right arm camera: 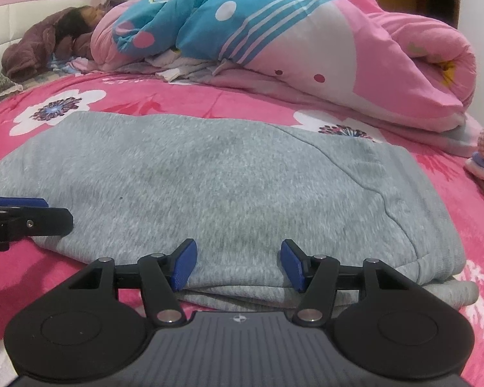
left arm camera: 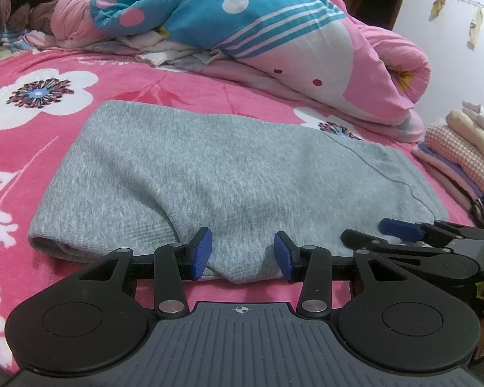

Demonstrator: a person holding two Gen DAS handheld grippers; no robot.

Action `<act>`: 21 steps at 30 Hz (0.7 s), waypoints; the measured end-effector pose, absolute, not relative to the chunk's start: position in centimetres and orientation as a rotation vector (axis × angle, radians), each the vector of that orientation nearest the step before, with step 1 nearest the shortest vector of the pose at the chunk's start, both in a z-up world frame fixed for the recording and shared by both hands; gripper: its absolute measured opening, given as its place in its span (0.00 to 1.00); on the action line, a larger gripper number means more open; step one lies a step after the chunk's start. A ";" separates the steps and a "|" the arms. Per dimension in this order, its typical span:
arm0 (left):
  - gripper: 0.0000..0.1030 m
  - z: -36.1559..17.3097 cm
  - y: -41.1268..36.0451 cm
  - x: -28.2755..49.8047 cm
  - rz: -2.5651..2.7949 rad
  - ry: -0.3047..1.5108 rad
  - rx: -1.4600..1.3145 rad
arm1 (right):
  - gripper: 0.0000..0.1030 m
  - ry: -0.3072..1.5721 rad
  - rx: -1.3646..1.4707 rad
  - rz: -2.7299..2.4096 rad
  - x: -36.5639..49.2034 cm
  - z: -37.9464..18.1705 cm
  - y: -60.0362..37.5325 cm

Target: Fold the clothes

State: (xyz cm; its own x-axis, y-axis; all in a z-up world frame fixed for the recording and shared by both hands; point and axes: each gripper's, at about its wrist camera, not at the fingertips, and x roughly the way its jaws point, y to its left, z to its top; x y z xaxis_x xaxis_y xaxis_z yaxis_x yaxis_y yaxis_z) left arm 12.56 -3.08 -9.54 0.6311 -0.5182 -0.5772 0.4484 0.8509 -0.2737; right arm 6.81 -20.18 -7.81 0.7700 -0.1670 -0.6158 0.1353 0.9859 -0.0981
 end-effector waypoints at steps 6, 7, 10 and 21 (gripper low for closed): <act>0.52 -8.7 -2.9 11.2 -0.587 0.631 -0.095 | 0.59 0.670 -0.042 -0.162 6.8 -7.9 -20.4; 0.53 -8.5 -2.7 10.8 -0.596 0.617 -0.095 | 0.59 0.667 -0.041 -0.161 6.8 -8.0 -20.4; 0.54 -7.9 -2.1 9.9 -0.626 0.582 -0.102 | 0.59 0.662 -0.040 -0.159 6.7 -8.1 -20.4; 0.55 -5.1 5.9 7.9 -0.550 0.539 -0.243 | 0.60 0.645 -0.039 -0.116 6.5 -8.1 -21.0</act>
